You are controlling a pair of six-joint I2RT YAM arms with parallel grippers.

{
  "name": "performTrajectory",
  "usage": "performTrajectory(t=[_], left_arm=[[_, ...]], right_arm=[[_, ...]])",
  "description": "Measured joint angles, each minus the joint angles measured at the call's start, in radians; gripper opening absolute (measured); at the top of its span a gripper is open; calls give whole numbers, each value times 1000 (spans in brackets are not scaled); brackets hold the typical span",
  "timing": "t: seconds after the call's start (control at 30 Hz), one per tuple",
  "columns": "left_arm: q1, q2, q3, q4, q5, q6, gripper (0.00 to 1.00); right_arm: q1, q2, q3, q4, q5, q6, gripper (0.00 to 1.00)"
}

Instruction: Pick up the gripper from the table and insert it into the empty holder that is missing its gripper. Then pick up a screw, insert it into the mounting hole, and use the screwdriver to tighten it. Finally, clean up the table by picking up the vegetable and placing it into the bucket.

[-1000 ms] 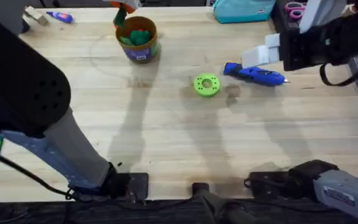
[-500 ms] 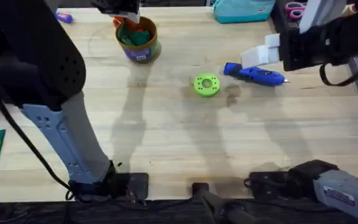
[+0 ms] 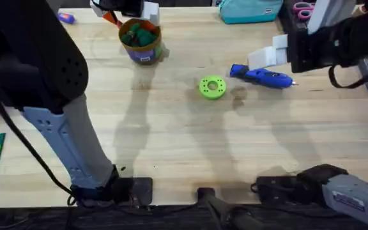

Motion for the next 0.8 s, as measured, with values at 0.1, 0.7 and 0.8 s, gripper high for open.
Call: performTrajectory(t=[0.1, 0.7, 0.8], left_arm=[[0, -3, 0, -16, 0, 0, 986], [-63, -257, 0, -236, 0, 0, 986], [-88, -302, -6, -269, 0, 0, 986]], right_arm=[[0, 0, 0, 0, 0, 0, 997], [0, 0, 0, 0, 0, 0, 997], [0, 0, 0, 0, 0, 0, 997]])
